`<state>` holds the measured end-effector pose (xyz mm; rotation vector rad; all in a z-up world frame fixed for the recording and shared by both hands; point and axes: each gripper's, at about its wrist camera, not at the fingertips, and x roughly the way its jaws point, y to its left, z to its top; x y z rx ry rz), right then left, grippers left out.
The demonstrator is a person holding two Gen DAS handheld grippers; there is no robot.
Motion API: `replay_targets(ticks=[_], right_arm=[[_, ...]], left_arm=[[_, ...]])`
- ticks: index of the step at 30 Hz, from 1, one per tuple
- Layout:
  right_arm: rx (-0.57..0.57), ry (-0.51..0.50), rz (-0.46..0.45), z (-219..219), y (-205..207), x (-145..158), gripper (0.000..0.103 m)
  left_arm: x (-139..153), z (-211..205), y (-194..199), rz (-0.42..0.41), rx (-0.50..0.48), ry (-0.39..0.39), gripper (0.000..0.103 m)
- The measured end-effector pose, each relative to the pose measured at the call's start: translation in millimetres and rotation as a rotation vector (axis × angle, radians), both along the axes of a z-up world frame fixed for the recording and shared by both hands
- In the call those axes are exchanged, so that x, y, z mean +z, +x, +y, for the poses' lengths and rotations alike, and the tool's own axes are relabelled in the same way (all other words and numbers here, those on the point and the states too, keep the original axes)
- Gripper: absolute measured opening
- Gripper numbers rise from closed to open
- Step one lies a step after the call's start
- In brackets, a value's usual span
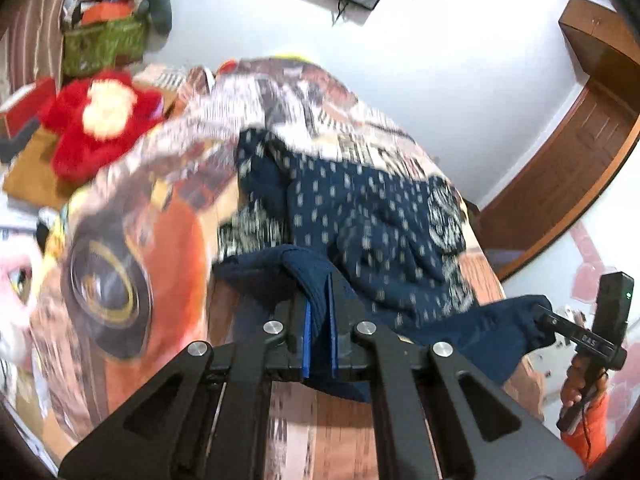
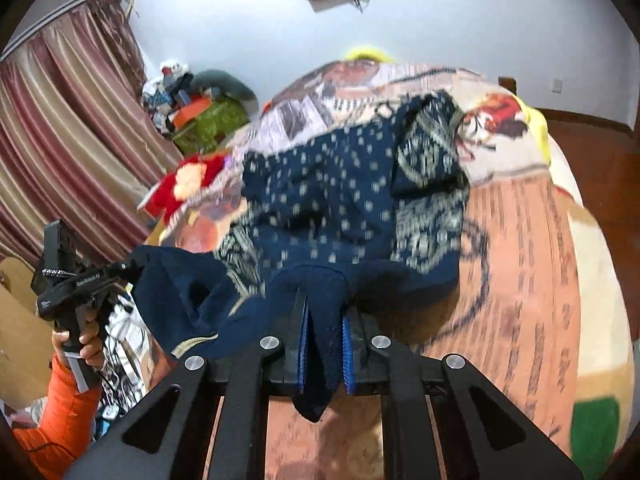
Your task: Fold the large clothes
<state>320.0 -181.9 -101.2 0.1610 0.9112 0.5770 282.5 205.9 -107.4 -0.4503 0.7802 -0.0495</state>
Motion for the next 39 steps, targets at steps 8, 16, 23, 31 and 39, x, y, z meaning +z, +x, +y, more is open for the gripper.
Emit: replay_targets(ticks=[8,16,23,31,39], right_arm=[[-0.059,0.021,-0.012,1.2,77.6,13.6,0.011],[-0.147,-0.013,0.037,22.4,191.4,-17.5,0.011],[-0.187,-0.049,0.084,45.5,275.7,-56.6,0.011],[-0.142,-0.053,0.109,41.4,310.1,-83.6,0.011],[-0.014,-0.13,0.176,38.4,311.5,-58.2,0.02]], left_arm=[[17.8,9.1,75.6,-0.032,0.081,0.067,0.005],[-35.2,34.9,177.9,0.078,0.179,0.11,0.004],[-85.8,51.1,251.5,0.16,0.238,0.164,0.003],[-121.4,61.5,275.2,0.223,0.204,0.177,0.008],[-99.1,46.9,274.9,0.301,0.073,0.325,0.011]])
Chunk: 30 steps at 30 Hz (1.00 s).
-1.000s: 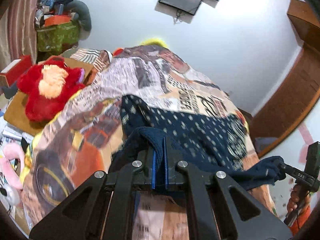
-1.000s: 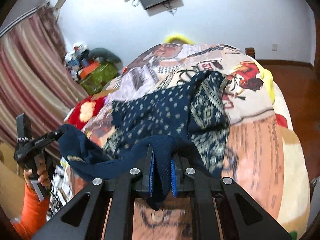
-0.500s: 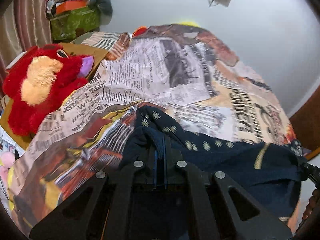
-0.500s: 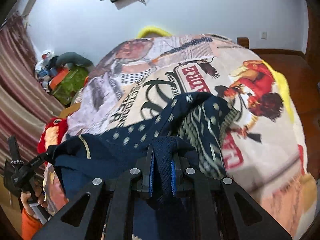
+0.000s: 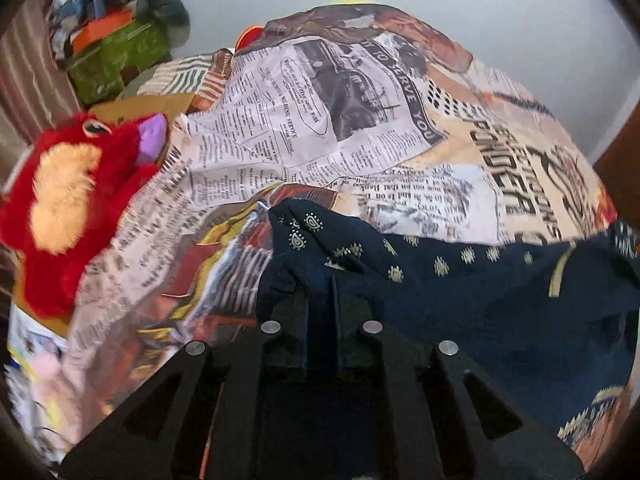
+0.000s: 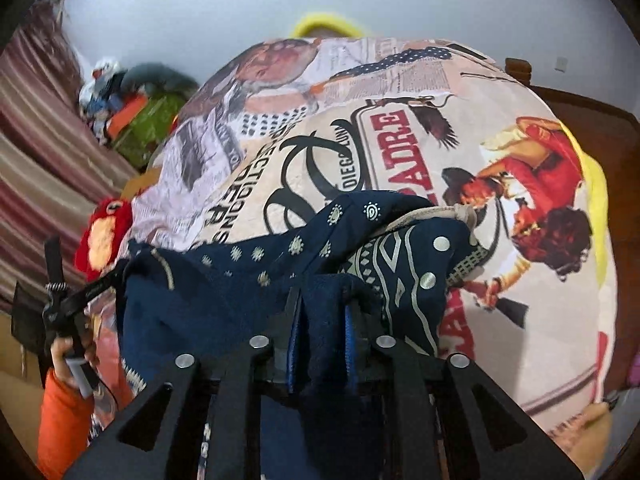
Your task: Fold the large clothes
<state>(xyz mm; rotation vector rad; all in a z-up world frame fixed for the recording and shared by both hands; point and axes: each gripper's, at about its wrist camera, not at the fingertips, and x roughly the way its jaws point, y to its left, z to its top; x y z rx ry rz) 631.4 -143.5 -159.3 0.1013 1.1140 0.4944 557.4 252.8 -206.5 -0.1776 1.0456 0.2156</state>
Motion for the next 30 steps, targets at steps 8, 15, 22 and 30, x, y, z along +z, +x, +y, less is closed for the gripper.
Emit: replay_targets(ticks=[8,15,22,30], right_arm=[[-0.026,-0.098,-0.214,-28.8,-43.7,58.5,0.077],[0.079,-0.091,-0.268,-1.6,-89.4,65.4,0.077],[0.169,-0.048,-0.149,54.3,-97.2,14.3,0.077],[0.146,-0.134,-0.126,98.0,-65.2,-28.5,0.077]], left_arm=[[53.3,-30.3,-32.6,-0.047,-0.064,0.227,0.064],[78.4,-70.0,-67.7,-0.11,-0.175,0.218,0.084],[30.6,-122.6,-60.9,-0.017,-0.308,0.204,0.084],[-2.0,-106.8,-9.1,-0.046,-0.143,0.382,0.084]])
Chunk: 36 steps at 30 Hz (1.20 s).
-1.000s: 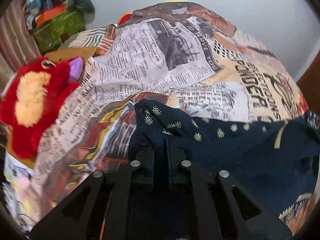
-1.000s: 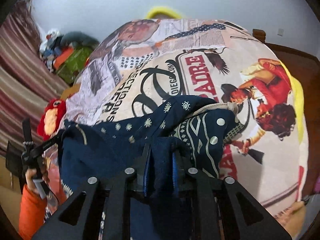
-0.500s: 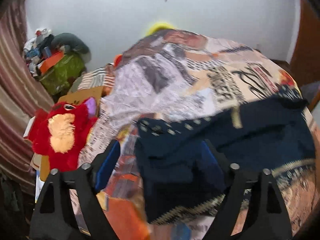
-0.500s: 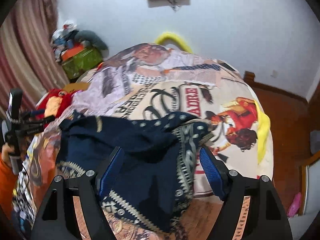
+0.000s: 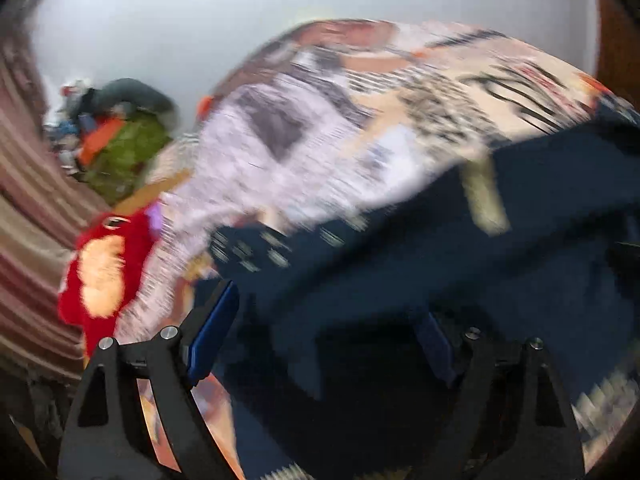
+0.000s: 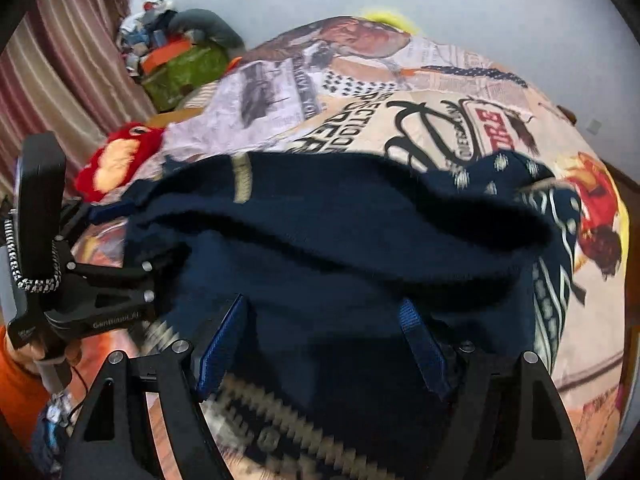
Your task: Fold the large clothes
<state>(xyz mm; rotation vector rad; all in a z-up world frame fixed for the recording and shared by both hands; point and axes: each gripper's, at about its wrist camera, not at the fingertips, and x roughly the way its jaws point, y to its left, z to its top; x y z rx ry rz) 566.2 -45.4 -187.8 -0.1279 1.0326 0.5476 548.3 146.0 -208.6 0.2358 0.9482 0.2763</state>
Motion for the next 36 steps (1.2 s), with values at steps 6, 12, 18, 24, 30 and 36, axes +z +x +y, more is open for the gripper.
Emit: replay_targets(ticks=[6,12,18,24,30,36], right_arm=[[-0.073,-0.015,-0.06,-9.2,43.0,7.1,0.077],[-0.163,0.001,-0.112,-30.9,55.1,24.7,0.077],[-0.168,-0.023,-0.22,-36.7,20.3,57.2,0.077],[-0.046,-0.038,-0.271,-2.3,-32.4,61.5,0.091],[0.081,-0.022,-0.195,42.7,-64.2,31.5,0.092],[0.177,-0.121,-0.165,60.8,-69.9,-9.6,0.093]], left_arm=[[4.2,62.9,26.3,-0.012,0.113,-0.1,0.084],[28.9,119.8,11.8,-0.043,0.235,-0.137,0.084],[65.8,131.6,-37.9,-0.109,0.196,-0.2,0.084],[77.3,94.9,-70.9,-0.103,0.039,-0.29,0.084],[50.7,40.7,-74.1,-0.028,-0.134,-0.413,0.084],[-4.0,12.1,-64.7,0.053,-0.187,-0.389,0.084]])
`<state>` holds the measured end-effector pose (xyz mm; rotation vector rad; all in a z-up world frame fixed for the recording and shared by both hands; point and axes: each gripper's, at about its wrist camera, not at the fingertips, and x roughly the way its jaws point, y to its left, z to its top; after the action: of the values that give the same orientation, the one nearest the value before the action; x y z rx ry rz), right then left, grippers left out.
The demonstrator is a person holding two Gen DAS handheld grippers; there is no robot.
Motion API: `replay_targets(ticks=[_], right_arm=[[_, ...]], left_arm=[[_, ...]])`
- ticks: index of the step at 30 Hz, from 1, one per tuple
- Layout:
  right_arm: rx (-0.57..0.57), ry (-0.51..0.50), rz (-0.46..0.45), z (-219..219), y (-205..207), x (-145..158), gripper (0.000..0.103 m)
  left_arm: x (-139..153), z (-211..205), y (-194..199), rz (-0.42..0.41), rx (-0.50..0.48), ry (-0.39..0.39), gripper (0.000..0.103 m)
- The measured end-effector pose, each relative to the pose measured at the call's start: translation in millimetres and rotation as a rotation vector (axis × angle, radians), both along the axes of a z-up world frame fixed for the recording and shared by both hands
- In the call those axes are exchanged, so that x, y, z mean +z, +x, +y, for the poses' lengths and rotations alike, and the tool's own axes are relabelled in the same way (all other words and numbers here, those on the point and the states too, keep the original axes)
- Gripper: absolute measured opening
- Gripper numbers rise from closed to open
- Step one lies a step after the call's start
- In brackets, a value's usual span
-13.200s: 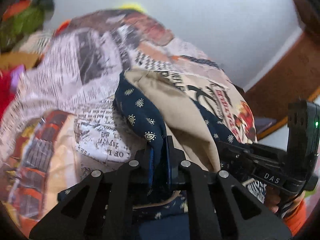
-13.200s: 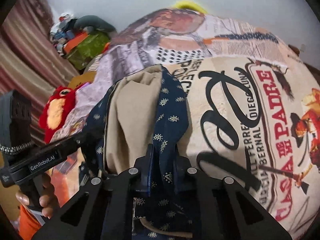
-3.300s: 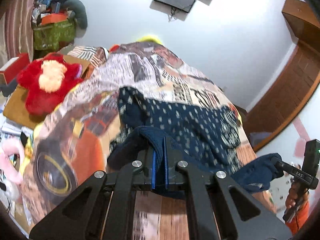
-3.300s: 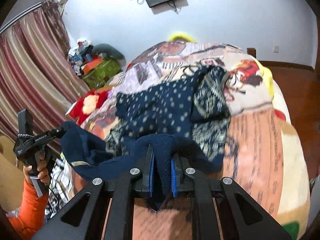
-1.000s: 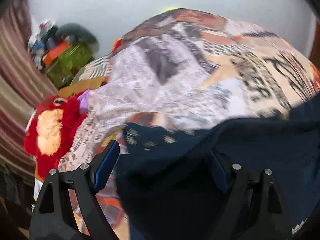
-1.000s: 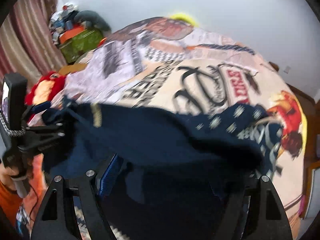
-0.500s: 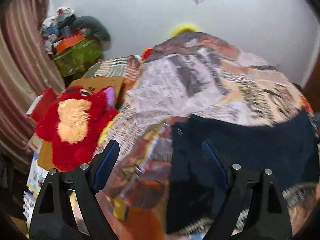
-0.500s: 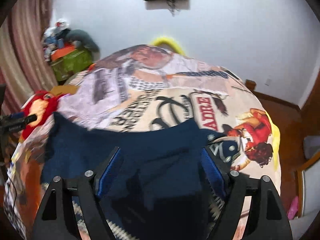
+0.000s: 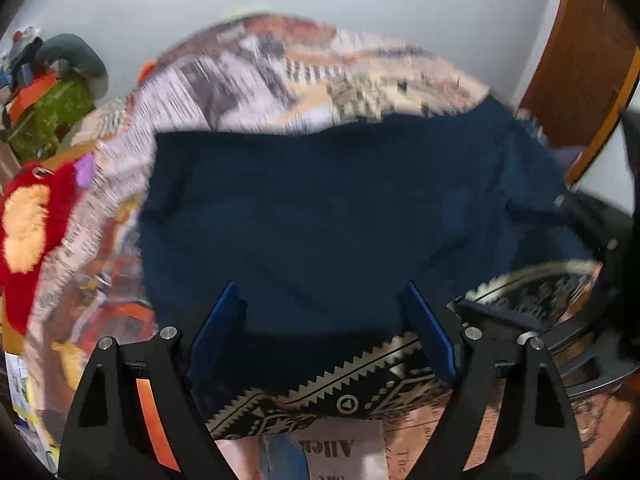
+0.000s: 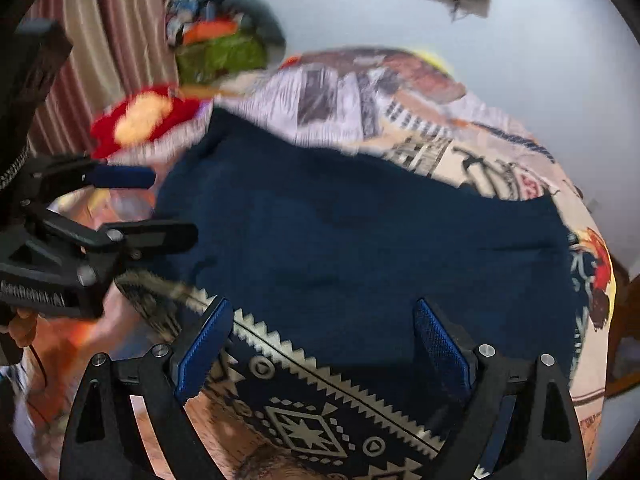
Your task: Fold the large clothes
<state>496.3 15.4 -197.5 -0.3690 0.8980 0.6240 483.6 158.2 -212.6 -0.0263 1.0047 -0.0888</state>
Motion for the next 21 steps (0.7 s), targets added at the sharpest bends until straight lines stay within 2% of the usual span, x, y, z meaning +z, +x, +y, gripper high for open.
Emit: replay_targets(ticks=[2,5,7,9,12,16,21], right_arm=[[-0.01,0.017,0.031,-7.6,6.4,-10.0,0.102],[-0.015,0.038,0.111,-21.7,18.6,-22.8,0.103],[-0.013,0.054,0.132,-30.4,22.0,-24.9,0.103],[-0.013,0.038,0.115,-38.5,20.3,-22.8,0.103],[-0.032,-0.037,0.069,-52.2,16.7,-21.8,0.103],[-0.076,-0.112,0.035,-78.0,11.7,-21.1,0.103],[-0.111,-0.124,0.013,-97.1,3.1,-5.0,0.103]], left_arm=[[-18.7,-0.7,3.4,0.027,0.016,0.025,0.085],[-26.7,5.0,3.4,0.009,0.034,0.041,0.087],[-27.5,9.6,1.8,0.001,0.058,0.074,0.087],[-27.1,18.4,0.1,0.003,0.071,0.086,0.086],[-22.8,33.4,-12.7,-0.004,0.111,0.083,0.086],[-12.3,53.5,-39.5,-0.025,0.175,0.069,0.086],[-6.3,71.3,-71.2,-0.039,0.285,-0.031,0.086]])
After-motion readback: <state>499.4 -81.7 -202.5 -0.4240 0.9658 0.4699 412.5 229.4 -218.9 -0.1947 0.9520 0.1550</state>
